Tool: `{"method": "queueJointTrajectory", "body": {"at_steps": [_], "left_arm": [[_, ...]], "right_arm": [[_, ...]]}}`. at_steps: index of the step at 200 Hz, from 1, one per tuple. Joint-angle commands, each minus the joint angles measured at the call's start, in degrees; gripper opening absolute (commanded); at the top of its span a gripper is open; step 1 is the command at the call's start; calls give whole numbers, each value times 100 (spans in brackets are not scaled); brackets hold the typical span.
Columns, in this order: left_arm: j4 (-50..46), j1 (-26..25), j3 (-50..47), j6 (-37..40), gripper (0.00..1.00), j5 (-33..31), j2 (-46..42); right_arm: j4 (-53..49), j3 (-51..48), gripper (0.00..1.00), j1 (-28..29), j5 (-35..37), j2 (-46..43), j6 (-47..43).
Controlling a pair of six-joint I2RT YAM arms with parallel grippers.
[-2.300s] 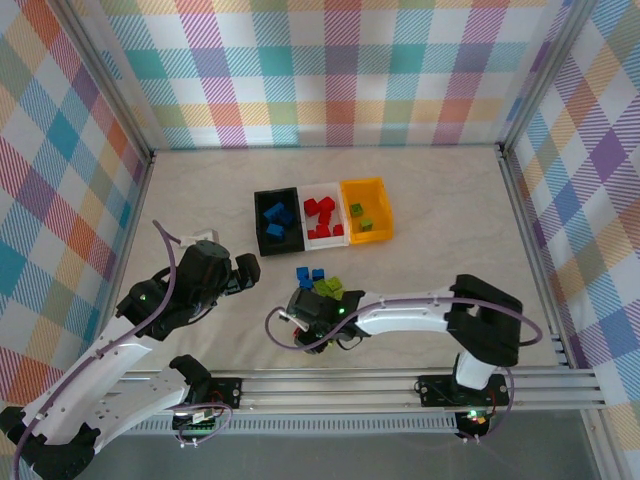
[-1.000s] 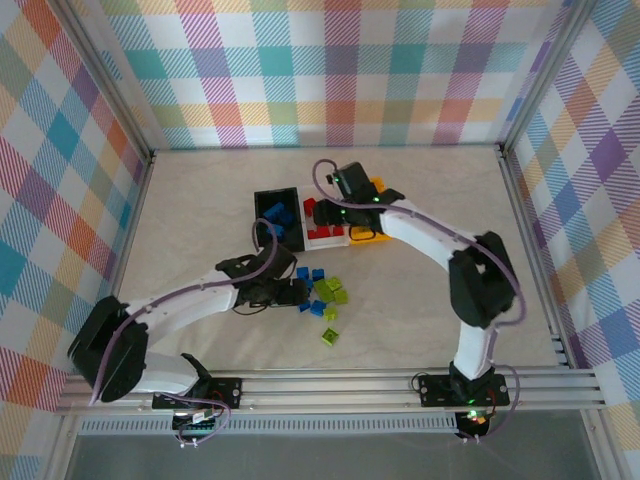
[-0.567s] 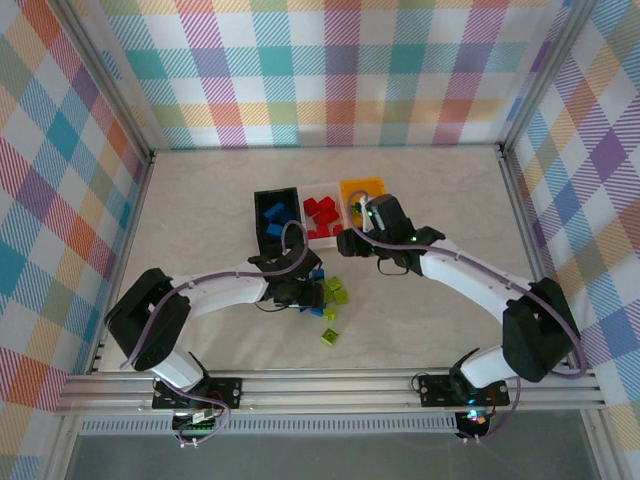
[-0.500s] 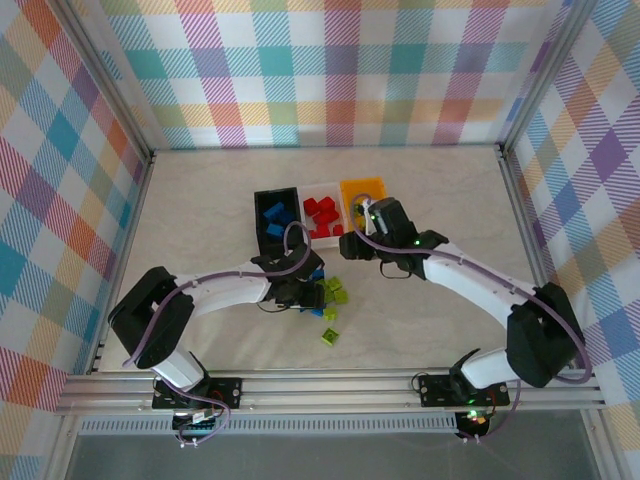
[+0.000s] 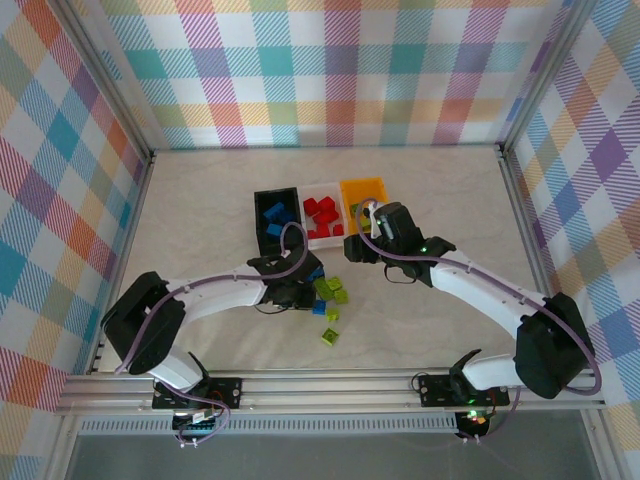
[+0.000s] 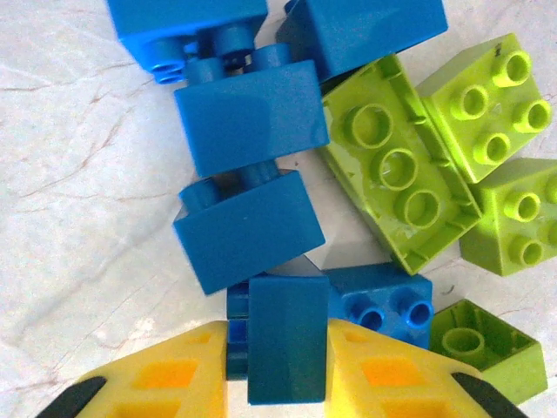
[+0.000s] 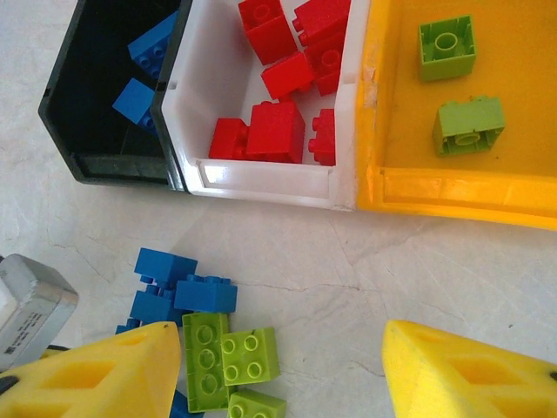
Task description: Sort the legos into containers by color
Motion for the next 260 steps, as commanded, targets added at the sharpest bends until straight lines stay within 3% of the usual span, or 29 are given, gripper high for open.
{"method": "queueJointTrajectory", "body": {"at_steps": [1,52,93,137,173,189,208,229,260], "left_arm": [[-299,-37,-91,-106,27,-216,-375],[-896,23,155,-80,27,-465,-1121],[-1206,973,1047,406,24,-767,-1056],[-1104,1907,2417,840,23,-1112,446],[-1256,2154,3597,967,23,-1375,1616],[-1429,2207,4065,967,29,-1420,2041],[-1592,2218,4430,964,51,-1365,2243],[-1413,2145,4251,928,70,-1131,1821],[-1272,1814,3588,822,77,-866,850]], "right_arm": [[191,-82,63,-21,41,-72,101],[196,-121,63,-21,42,-160,125],[231,-214,63,-21,29,-217,180],[210,-280,64,-21,14,-226,232],[174,-359,64,-21,14,-346,280],[164,-384,65,-17,22,-413,287],[130,-380,67,-21,-4,-476,292],[136,-404,68,-21,21,-549,294],[208,-463,69,-21,31,-583,291]]}}
